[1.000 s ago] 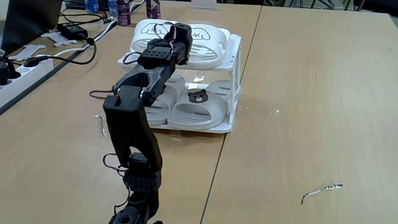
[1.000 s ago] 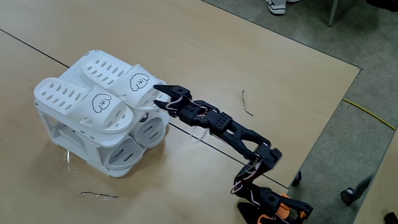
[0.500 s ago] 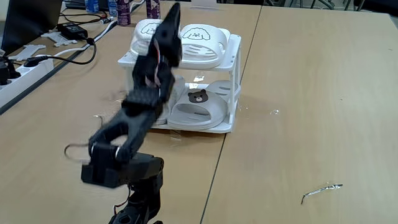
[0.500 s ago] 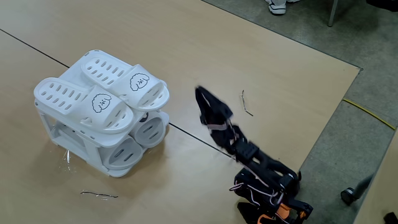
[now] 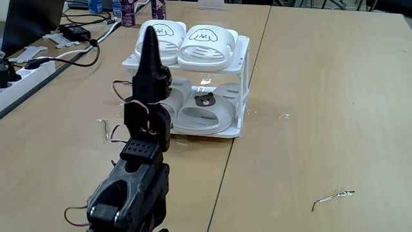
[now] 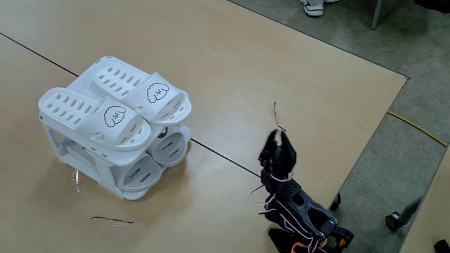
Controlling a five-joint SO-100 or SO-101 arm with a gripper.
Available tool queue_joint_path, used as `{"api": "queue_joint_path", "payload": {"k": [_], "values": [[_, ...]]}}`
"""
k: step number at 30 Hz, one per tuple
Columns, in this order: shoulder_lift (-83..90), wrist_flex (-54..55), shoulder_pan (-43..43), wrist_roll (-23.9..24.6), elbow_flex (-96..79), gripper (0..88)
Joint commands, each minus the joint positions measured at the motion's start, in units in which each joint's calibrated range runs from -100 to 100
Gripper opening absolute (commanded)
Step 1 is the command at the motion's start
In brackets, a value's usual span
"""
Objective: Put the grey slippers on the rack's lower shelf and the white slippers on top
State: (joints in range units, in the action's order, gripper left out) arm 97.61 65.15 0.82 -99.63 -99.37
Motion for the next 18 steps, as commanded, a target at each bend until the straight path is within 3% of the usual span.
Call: {"api": "queue_joint_path", "payload": {"k": [1,10,18], "values": [[1.38,7.15,-0.74,-0.37,-0.45,0.6],[1.38,33.64,-0.17,-0.37,-0.36,0.6],[1.38,34.5,-0.08,-0.37,-0.36,0.6]]}}
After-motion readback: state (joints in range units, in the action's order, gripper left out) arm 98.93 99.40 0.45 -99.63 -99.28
